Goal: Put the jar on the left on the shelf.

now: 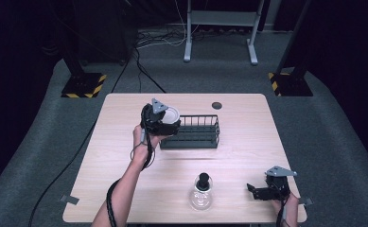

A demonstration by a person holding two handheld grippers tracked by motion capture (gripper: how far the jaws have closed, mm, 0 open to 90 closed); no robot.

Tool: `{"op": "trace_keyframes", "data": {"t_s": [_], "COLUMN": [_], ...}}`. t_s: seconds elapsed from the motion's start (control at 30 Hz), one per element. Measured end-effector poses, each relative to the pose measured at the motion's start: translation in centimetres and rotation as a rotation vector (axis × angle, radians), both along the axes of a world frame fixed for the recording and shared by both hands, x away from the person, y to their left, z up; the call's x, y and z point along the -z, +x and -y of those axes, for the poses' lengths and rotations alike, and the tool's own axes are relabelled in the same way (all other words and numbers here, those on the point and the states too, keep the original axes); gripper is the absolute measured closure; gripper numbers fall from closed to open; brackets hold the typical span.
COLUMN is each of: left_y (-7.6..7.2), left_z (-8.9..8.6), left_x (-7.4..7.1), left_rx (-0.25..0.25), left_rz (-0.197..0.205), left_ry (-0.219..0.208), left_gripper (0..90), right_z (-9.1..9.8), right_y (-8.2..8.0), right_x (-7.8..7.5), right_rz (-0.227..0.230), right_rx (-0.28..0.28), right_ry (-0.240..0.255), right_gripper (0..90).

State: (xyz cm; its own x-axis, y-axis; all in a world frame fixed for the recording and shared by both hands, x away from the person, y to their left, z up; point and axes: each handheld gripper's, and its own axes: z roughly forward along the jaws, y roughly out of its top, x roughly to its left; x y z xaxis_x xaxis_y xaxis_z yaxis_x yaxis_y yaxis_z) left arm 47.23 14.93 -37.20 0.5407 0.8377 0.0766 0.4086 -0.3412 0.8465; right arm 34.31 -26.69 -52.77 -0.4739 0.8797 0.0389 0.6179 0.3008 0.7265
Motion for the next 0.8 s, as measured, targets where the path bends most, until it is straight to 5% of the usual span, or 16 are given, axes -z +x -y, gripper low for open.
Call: {"op": "trace_keyframes", "data": {"t_s": [0.8], "left_y": [2.1], "left_z": [1.4], "left_x": [-0.4], "left_rx": [-0.007], "left_rz": [-0.007], "left_ry": [0.021], "left_gripper": [9.7], "right_z": [0.0], "right_y": [0.0], "right_x": [0.0], "right_rz": [0.001], "right_rx": [-0.001], "right_ry": [-0.002], "right_gripper": [0.8]}}
